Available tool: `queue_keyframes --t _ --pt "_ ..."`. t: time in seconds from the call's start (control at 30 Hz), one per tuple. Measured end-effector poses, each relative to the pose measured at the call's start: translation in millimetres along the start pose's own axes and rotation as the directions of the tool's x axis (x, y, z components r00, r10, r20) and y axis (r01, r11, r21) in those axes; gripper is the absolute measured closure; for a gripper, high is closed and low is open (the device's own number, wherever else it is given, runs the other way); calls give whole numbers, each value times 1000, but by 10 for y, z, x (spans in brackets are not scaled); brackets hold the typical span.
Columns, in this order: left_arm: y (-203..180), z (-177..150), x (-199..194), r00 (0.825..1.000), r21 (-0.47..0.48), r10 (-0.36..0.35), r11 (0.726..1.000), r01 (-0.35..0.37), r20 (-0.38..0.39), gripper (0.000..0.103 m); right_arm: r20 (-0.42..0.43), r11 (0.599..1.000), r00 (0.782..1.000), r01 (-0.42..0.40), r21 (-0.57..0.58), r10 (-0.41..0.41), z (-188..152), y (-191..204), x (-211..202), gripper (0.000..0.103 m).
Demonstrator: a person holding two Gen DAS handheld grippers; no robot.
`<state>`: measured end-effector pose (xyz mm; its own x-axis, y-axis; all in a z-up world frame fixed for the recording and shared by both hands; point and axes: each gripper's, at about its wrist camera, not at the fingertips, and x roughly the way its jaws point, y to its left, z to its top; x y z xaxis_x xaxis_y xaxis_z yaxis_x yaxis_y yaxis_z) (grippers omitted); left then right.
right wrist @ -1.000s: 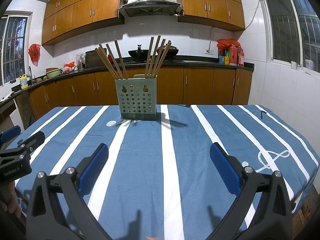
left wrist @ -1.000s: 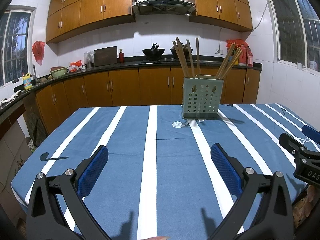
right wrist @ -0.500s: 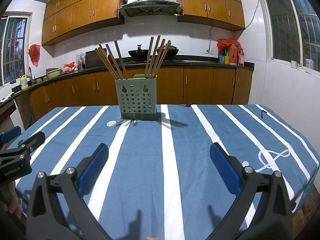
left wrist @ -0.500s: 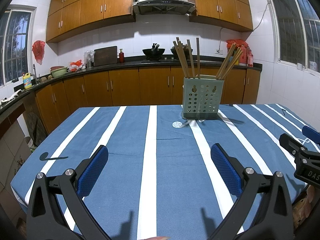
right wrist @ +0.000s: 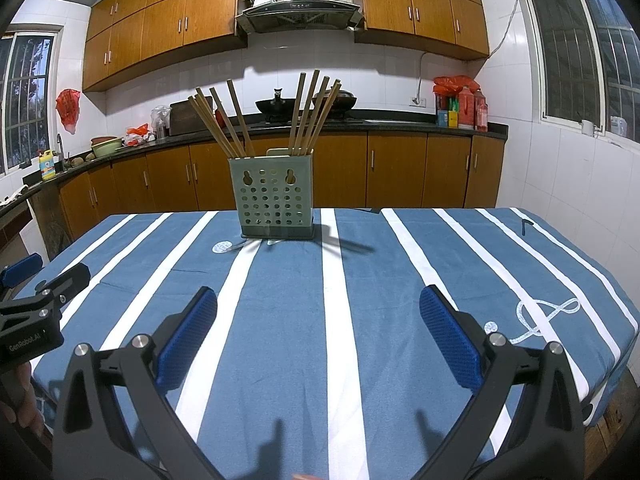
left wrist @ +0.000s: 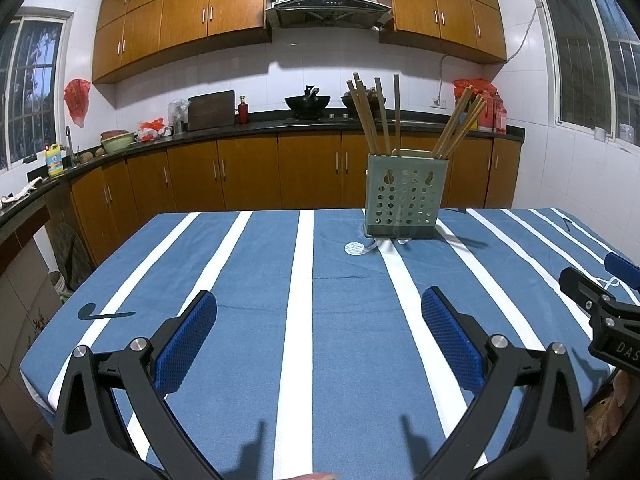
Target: Organize utensils
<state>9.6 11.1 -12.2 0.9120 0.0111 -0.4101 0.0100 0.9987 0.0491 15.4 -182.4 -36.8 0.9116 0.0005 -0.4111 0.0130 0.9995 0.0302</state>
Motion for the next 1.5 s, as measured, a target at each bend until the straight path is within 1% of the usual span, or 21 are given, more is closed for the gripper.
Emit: queue_keyframes --t 1.5 --pt "-39 -20 26 1000 -8 0 1000 0 -10 2 -4 1000 1000 -1 3 1 14 -7 -3 4"
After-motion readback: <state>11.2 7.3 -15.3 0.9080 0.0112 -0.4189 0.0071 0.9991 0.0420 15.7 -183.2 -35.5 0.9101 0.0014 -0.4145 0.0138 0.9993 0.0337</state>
